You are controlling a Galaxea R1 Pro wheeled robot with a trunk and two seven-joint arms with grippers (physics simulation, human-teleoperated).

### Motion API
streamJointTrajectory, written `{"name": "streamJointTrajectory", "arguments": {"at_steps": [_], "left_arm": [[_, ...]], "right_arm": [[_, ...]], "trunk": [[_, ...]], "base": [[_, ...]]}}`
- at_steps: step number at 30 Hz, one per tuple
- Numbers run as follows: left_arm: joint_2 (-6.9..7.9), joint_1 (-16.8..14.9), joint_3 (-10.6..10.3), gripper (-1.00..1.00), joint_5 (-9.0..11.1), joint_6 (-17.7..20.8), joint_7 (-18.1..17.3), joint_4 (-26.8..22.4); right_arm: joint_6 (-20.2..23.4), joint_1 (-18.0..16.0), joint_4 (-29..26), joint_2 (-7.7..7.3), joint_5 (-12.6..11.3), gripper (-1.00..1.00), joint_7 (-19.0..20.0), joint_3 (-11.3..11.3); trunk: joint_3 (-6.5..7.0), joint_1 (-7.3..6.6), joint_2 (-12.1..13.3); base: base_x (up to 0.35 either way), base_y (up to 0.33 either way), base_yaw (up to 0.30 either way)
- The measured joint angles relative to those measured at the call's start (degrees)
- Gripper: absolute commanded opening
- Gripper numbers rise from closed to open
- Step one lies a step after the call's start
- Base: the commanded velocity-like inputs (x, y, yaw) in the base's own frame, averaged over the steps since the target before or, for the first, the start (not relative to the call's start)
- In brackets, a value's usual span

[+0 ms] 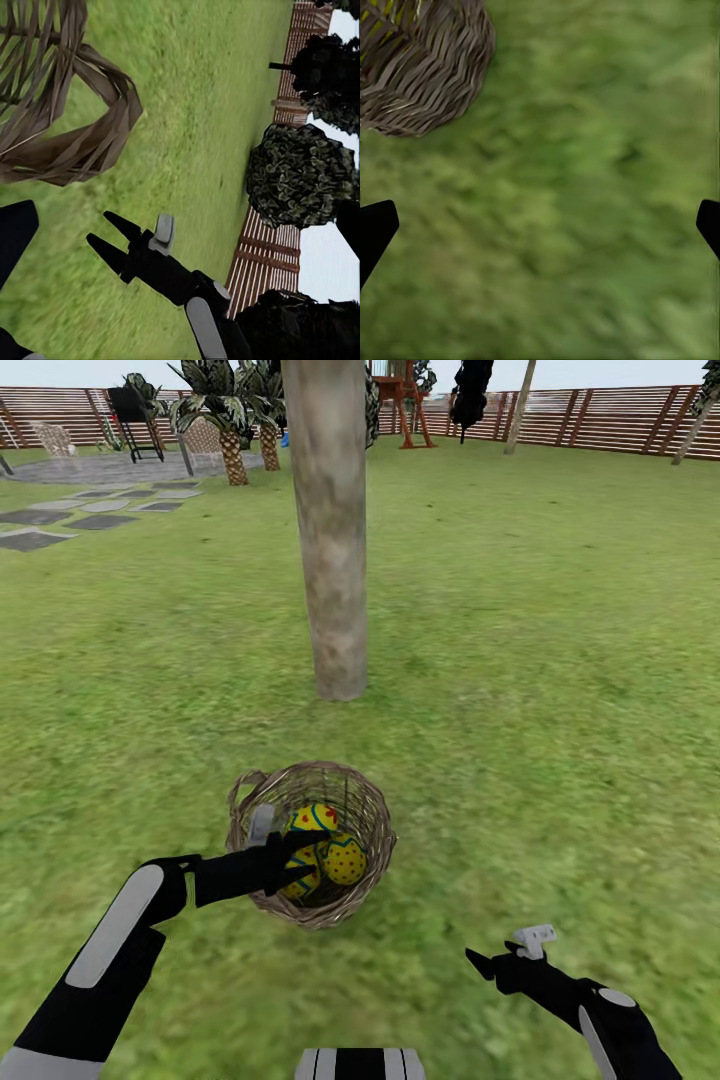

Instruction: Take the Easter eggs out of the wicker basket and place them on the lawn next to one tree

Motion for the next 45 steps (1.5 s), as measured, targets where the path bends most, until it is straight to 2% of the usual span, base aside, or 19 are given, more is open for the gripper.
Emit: {"name": "streamJointTrajectory", "arguments": {"at_steps": [11,13,16,21,30,33,42,43,45], "left_arm": [[0.37,0.3,-0.2,1.0,0.2,-0.1,-3.6,0.4],[0.37,0.3,-0.7,1.0,0.4,0.0,-4.4,0.3],[1.21,0.3,-2.2,1.0,0.3,0.0,-4.9,0.4],[2.76,0.3,-3.2,1.0,0.3,0.0,-6.9,0.4],[3.28,0.3,-3.2,1.0,0.4,0.0,-8.8,0.3],[3.79,0.3,-3.2,1.0,0.4,0.0,-10.5,0.3],[4.75,0.3,-2.7,1.0,0.3,0.0,-11.2,0.4],[5.23,0.3,-2.5,1.0,0.3,0.0,-11.4,0.4],[6.97,0.3,-1.7,1.0,0.6,0.0,-14.1,0.3]], "right_arm": [[0.1,0.0,-0.6,-0.23,-0.1,1.0,0.5,-0.5],[0.1,0.0,-1.7,-0.27,-0.2,1.0,0.6,-0.6],[0.2,0.0,-4.4,-0.3,-0.3,1.0,0.6,-0.7],[0.2,0.0,-5.4,-0.3,-0.3,1.0,0.6,-0.7],[0.2,0.0,-5.5,-0.29,-0.3,1.0,0.6,-0.7],[0.2,0.0,-5.5,-0.29,-0.3,1.0,0.6,-0.7],[0.4,0.0,-6.2,-0.29,-0.1,1.0,0.5,-0.7],[0.5,0.0,-6.8,-0.28,-0.1,1.0,0.5,-0.7],[0.7,0.0,-7.6,-0.34,0.0,1.0,0.5,-0.7]], "trunk": [[0.0,0.0,0.0],[0.0,0.0,0.0],[0.0,0.0,0.0],[0.11,0.02,0.0],[0.68,0.02,0.0],[0.86,0.0,0.0],[0.96,0.0,0.0],[0.96,0.0,0.0],[0.96,0.0,0.0]], "base": [[0.0,0.0,0.0],[0.0,0.0,0.0],[-0.002,0.0,0.0],[-0.167,0.103,-0.1],[-0.232,0.214,-0.188],[-0.051,0.282,-0.155],[-0.006,0.249,-0.021],[0.0,0.034,0.0],[0.0,0.018,0.0]]}}
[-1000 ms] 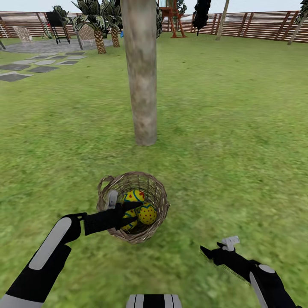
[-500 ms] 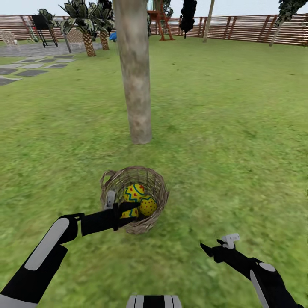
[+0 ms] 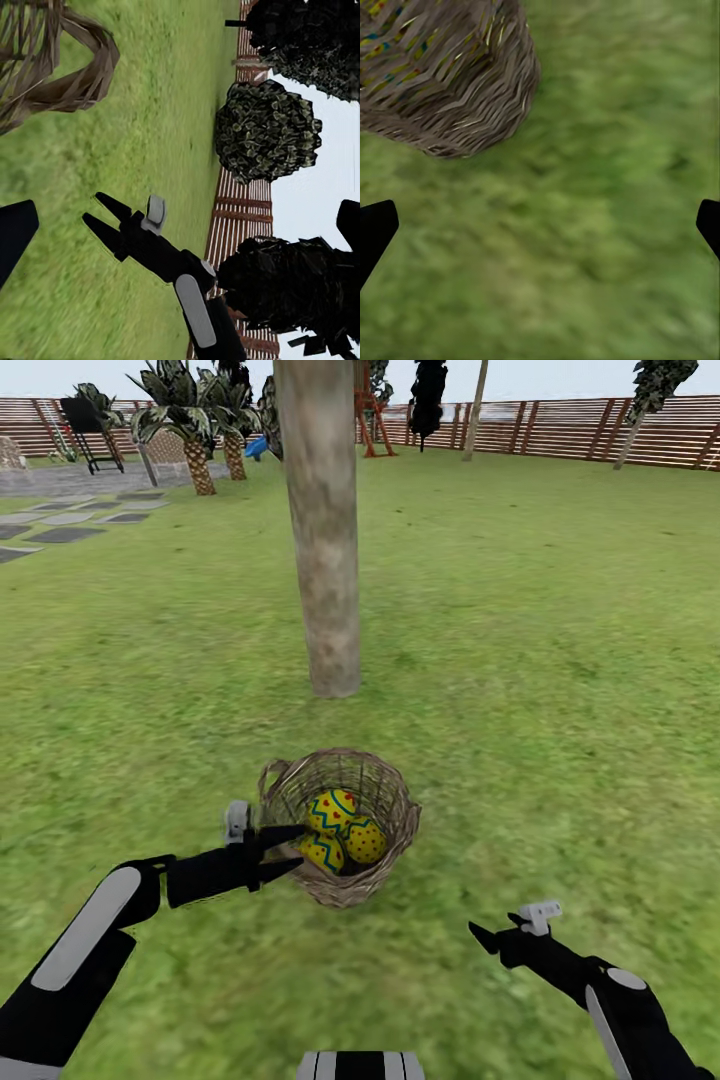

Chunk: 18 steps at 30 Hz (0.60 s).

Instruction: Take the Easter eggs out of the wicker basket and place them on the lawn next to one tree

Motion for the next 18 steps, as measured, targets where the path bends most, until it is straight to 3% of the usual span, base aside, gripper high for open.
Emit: {"name": "streamJointTrajectory", "arguments": {"at_steps": [4,5,10,13,15,18], "left_arm": [[2.41,0.0,3.6,1.0,0.6,0.0,-5.9,0.0],[2.91,0.0,5.5,1.0,0.7,0.0,-7.4,0.0],[3.87,0.0,8.6,1.0,0.5,0.0,-8.5,0.0],[5.52,0.0,9.1,1.0,0.5,0.0,-8.6,0.0],[7.14,0.0,10.7,1.0,0.6,-0.1,-8.6,0.0],[8.89,0.0,11.5,1.0,0.5,-0.1,-8.6,0.1]], "right_arm": [[2.6,0.0,-0.8,0.0,0.0,1.0,0.0,0.0],[4.9,0.0,-2.3,-0.02,0.0,1.0,0.0,-0.1],[15.4,0.0,-9.5,-0.14,0.1,1.0,-0.3,-0.3],[19.4,-0.1,-11.3,-1.73,0.1,1.0,-0.4,-0.3],[24.9,-0.8,-12.8,-4.04,0.1,1.0,-0.3,-0.4],[29.7,-1.9,-15.5,-5.45,-0.1,1.0,-0.2,-0.5]], "trunk": [[0.0,0.0,0.0],[0.0,0.0,0.0],[0.0,0.0,0.0],[0.0,0.0,0.0],[0.0,0.0,0.0],[0.0,0.0,0.0]], "base": [[0.0,0.005,0.0],[0.0,0.0,0.0],[0.0,0.0,0.0],[0.0,0.0,0.0],[0.0,0.0,0.0],[0.0,0.0,0.0]]}}
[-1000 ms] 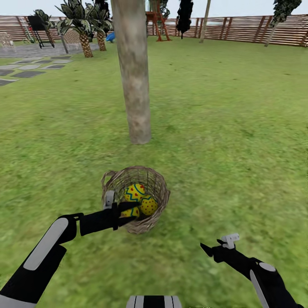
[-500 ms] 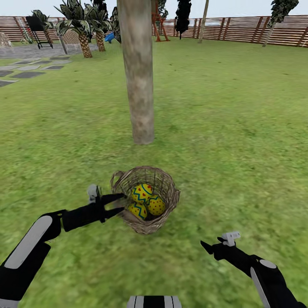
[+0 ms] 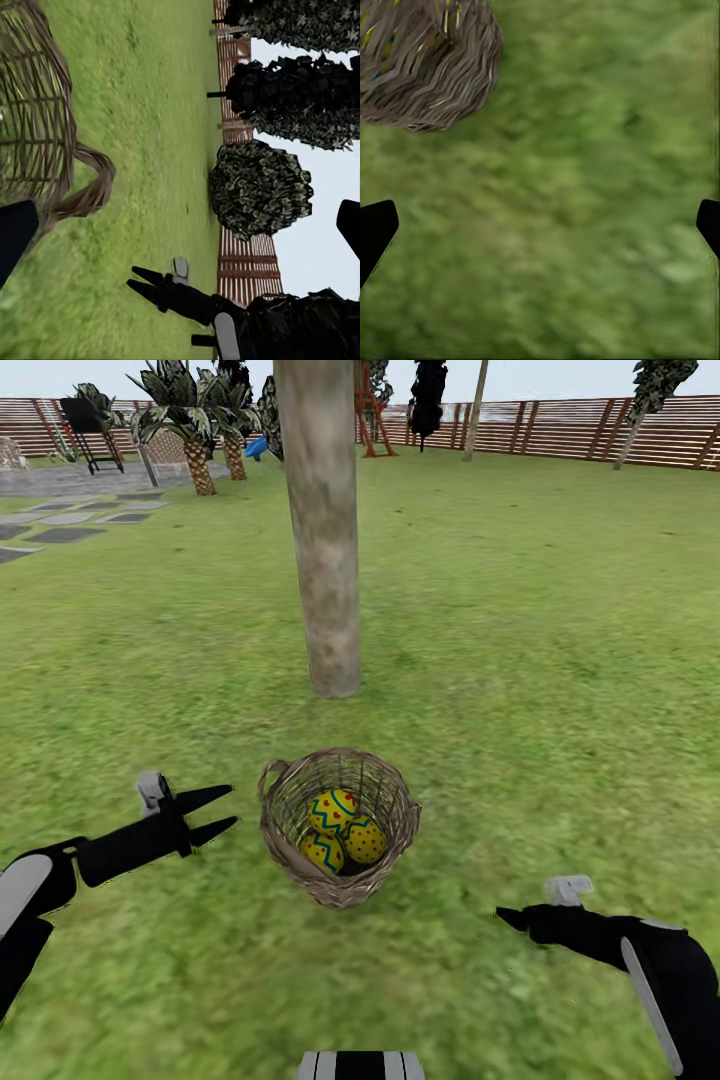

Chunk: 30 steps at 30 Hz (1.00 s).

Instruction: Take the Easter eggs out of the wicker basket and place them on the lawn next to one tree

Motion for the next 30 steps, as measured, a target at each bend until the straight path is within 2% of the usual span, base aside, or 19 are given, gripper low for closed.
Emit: {"name": "streamJointTrajectory", "arguments": {"at_steps": [4,7,10,14,17,25,30], "left_arm": [[1.81,0.0,0.1,1.0,-0.4,-0.1,0.1,0.3],[2.34,0.0,0.5,1.0,-3.0,-0.1,0.1,2.5],[2.55,0.0,2.9,1.0,-4.6,-0.1,0.1,5.9],[2.55,0.8,2.7,1.0,-6.1,-0.4,0.1,7.2],[2.69,1.3,2.1,1.0,-7.3,-0.3,1.1,8.1],[2.81,1.5,2.5,1.0,-10.2,-0.2,2.5,10.7],[2.85,1.5,2.5,1.0,-11.4,-0.2,2.5,12.3]], "right_arm": [[3.0,-1.9,-1.8,-0.31,-0.2,1.0,0.1,0.0],[4.2,-3.5,-2.3,-0.36,-0.4,1.0,0.2,0.0],[4.7,-5.2,-2.4,-0.26,-0.4,1.0,0.3,0.0],[4.5,-6.0,-1.6,1.04,-1.0,1.0,0.3,1.3],[4.4,-6.1,-1.7,2.0,-1.2,1.0,0.5,1.2],[4.2,-6.1,-1.9,4.57,-1.2,1.0,0.5,1.0],[4.5,-6.1,-2.3,6.18,-1.3,1.0,0.5,1.0]], "trunk": [[0.0,0.0,0.0],[0.0,0.0,0.0],[0.0,0.0,0.0],[0.0,0.0,0.0],[0.0,0.0,0.0],[0.0,0.0,0.0],[0.0,0.0,0.0]], "base": [[0.0,0.0,0.0],[0.0,0.0,0.0],[0.0,0.0,0.0],[0.0,0.116,0.0],[0.0,0.258,0.0],[0.0,0.282,0.0],[0.0,0.07,0.0]]}}
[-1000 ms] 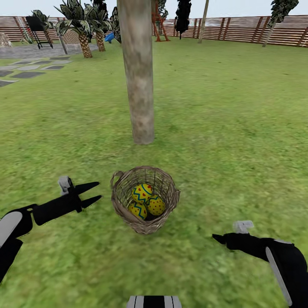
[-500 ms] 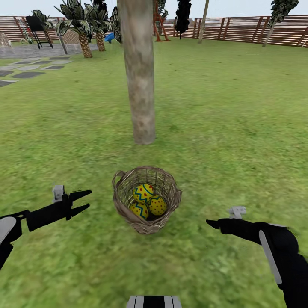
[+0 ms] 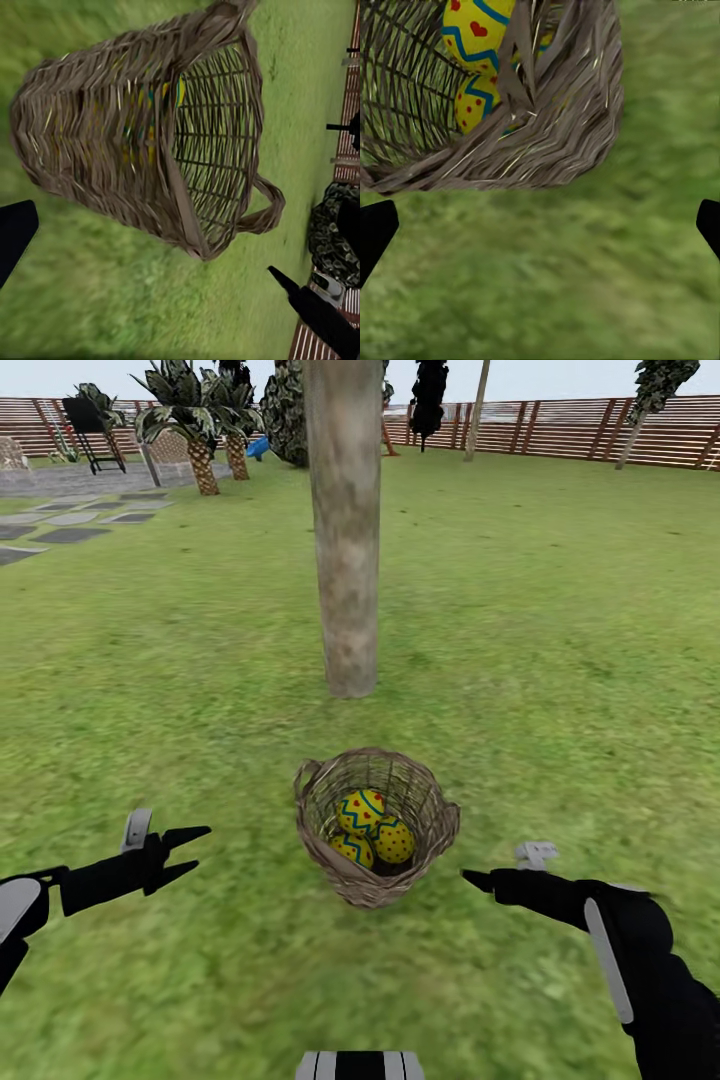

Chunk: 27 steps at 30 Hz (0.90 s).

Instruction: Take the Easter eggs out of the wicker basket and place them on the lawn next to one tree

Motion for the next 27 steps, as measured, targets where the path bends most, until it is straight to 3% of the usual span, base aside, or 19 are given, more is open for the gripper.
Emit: {"name": "streamJointTrajectory", "arguments": {"at_steps": [8,9,27], "left_arm": [[0.0,0.0,0.0,1.0,0.0,-0.1,0.1,2.3],[0.0,0.0,0.0,1.0,-0.1,-0.1,0.1,2.3],[0.07,0.0,0.1,1.0,-0.1,-0.1,0.1,2.5]], "right_arm": [[1.1,-2.3,-0.4,2.58,0.0,1.0,0.0,0.0],[1.2,-3.9,-0.4,2.86,-0.1,1.0,0.0,0.1],[4.9,-12.3,-0.4,2.28,0.0,1.0,-0.1,0.3]], "trunk": [[0.0,0.0,0.0],[0.0,0.0,0.0],[0.0,0.0,0.0]], "base": [[0.0,0.005,0.0],[0.0,0.0,0.0],[0.0,0.0,0.0]]}}
